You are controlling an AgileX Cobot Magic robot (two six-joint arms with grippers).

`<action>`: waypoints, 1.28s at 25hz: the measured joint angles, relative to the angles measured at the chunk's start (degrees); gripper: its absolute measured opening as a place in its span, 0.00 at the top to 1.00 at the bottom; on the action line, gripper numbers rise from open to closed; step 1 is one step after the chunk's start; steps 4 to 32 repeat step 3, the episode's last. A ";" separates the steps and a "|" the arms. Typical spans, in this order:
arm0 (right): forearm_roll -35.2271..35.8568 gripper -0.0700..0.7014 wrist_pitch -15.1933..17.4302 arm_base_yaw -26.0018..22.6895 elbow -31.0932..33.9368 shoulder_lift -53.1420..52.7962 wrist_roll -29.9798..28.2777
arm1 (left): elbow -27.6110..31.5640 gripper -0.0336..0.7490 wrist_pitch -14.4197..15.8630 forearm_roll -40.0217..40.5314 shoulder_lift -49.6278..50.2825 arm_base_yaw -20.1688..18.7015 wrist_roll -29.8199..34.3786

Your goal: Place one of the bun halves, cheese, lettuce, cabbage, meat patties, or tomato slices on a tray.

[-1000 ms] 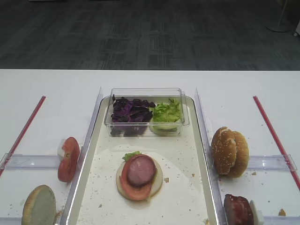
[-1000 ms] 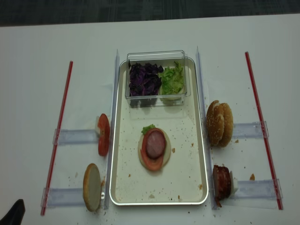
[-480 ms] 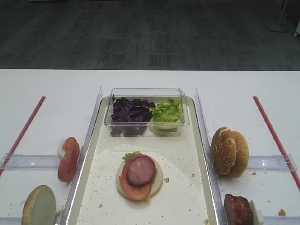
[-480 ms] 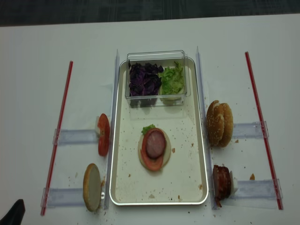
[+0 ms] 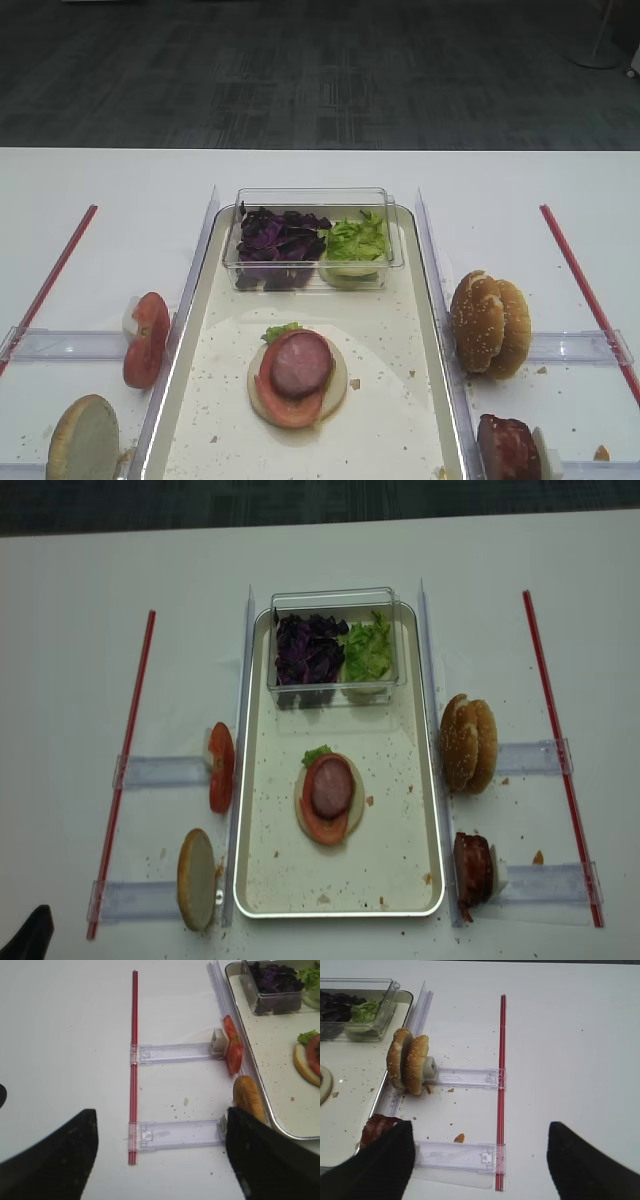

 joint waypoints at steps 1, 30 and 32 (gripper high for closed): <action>0.00 0.17 0.00 0.00 0.00 0.00 0.00 | 0.00 0.33 0.00 0.00 0.00 0.00 0.00; 0.00 0.17 0.00 0.00 0.00 0.00 0.00 | 0.00 0.33 0.00 0.00 0.00 0.00 0.00; 0.00 0.17 0.00 0.00 0.00 0.00 0.00 | 0.00 0.33 0.00 0.00 0.00 0.00 0.00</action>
